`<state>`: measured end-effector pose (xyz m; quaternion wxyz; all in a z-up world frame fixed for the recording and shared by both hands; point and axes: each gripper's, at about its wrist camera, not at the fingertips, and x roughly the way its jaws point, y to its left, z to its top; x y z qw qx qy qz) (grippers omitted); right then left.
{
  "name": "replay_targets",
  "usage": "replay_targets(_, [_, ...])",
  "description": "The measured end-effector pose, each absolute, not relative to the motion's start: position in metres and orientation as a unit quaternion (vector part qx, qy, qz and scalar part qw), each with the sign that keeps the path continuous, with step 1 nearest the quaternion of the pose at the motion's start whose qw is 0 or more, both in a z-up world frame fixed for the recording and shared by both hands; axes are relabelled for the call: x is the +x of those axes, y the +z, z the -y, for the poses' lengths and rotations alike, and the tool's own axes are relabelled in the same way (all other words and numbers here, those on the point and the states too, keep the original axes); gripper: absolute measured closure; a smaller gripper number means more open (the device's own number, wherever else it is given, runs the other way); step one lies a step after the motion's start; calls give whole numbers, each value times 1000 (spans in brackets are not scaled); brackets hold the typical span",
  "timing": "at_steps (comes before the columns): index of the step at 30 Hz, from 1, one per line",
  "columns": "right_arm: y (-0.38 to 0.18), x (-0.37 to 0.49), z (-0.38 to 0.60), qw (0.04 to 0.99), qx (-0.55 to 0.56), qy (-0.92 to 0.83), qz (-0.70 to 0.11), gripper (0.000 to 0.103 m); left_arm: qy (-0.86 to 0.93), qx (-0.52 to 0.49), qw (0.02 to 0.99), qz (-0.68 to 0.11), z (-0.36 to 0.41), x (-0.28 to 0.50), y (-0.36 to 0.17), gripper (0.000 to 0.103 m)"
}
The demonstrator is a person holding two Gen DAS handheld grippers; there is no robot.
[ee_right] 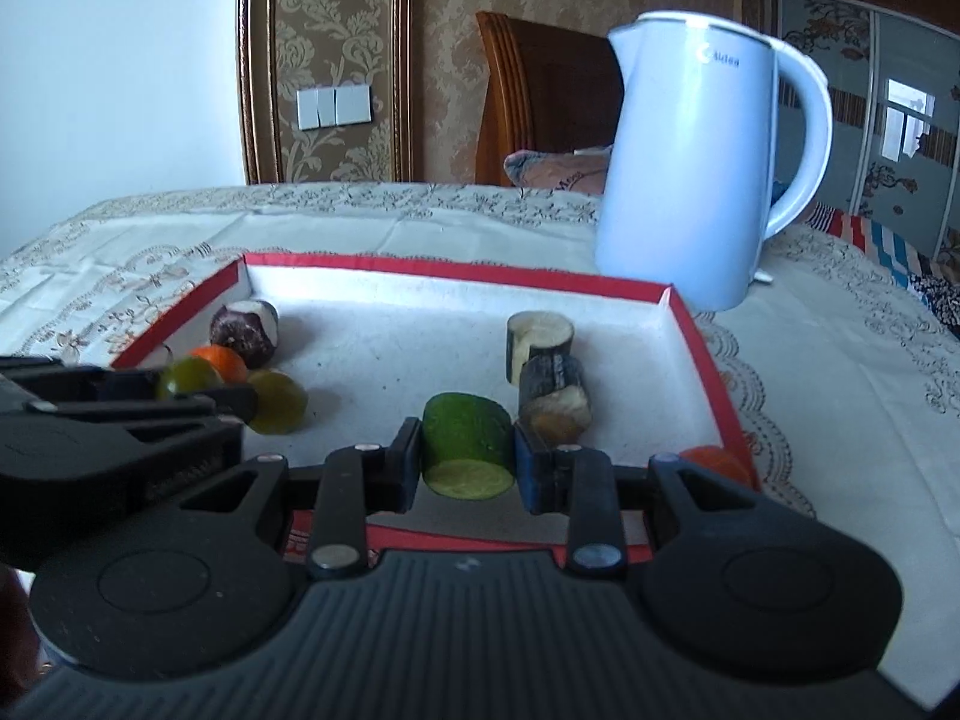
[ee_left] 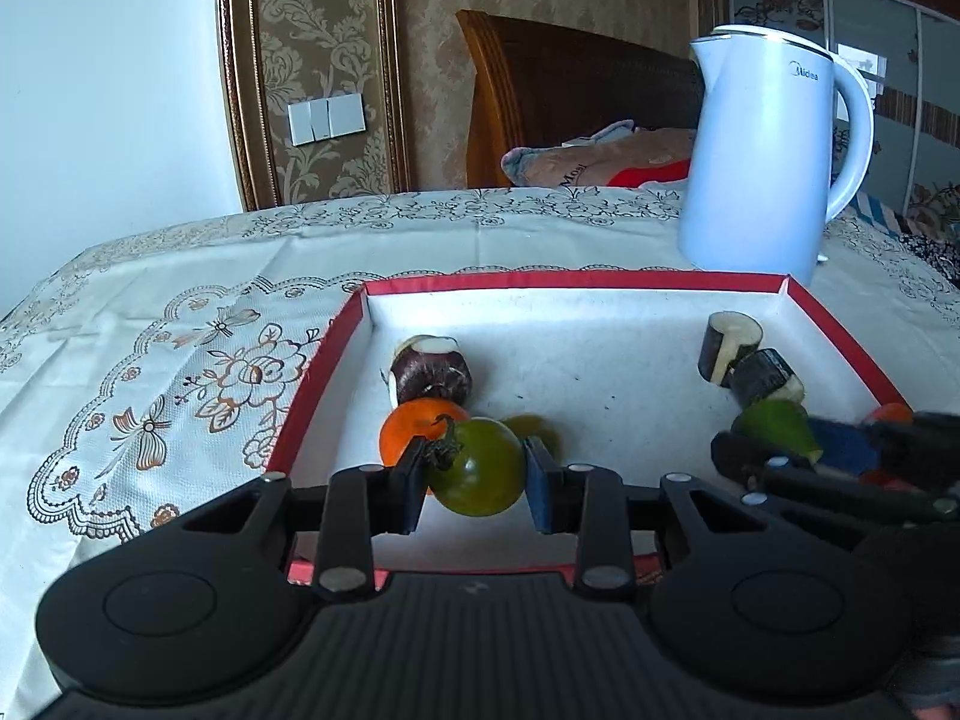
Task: Organize fruits
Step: 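Carry the cucumber piece and green tomato over the red tray, then open both grippers to drop the cucumber piece and tomato into the tray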
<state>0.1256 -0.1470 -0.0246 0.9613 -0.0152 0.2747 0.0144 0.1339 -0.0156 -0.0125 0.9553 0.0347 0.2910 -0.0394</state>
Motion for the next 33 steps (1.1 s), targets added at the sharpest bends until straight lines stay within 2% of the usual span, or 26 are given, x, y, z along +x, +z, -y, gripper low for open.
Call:
replay_targets(9, [-36, 145, 147, 954, -5, 10, -299, 73, -28, 42, 960, -274, 18, 139, -13, 71])
replay_targets(30, [-38, 155, 149, 956, 4, -8, -294, 72, -7, 50, 964, -261, 22, 143, -14, 69])
replay_targets(33, [-39, 154, 150, 956, 7, -7, -292, 69, -5, 46, 964, -262, 20, 142, -15, 59])
